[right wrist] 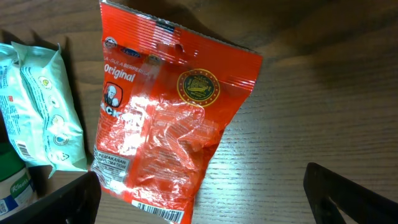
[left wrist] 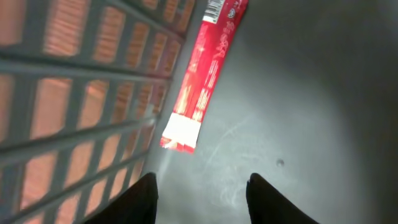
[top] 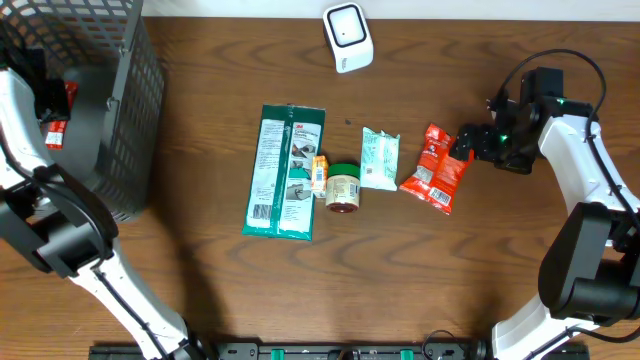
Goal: Scan the item barcode
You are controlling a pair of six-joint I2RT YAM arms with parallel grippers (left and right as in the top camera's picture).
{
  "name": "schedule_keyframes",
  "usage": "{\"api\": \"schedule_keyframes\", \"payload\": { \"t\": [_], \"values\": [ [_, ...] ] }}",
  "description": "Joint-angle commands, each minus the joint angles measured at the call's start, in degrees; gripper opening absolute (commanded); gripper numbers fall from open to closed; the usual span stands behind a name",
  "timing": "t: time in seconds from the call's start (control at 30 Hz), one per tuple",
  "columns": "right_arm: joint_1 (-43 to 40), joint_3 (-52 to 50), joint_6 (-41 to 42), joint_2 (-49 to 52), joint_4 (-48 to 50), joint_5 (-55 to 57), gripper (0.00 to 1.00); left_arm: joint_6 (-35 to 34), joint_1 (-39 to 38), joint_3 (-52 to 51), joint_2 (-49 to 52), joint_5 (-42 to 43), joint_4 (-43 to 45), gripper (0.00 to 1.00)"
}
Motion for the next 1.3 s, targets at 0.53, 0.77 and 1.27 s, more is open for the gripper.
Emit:
{"api": "schedule_keyframes", "payload": {
  "t": [0.53,0.77,1.27],
  "values": [
    [-0.13,0.52,-0.24,-0.46,-0.07,0.02,0.99,3.13,3.72,0.26,9.79,7.63,6.12,0.50],
    [-0.13,0.52,-0.24,-0.46,-0.07,0.02,0.99,3.13,3.76,-0.22,12.28,9.11,6.12,0.54],
    [-0.13,0.52,-0.24,-0.46,-0.07,0.02,0.99,2.82,3.63,-0.74,13.64,16.98,1.16,0.30]
  ]
}}
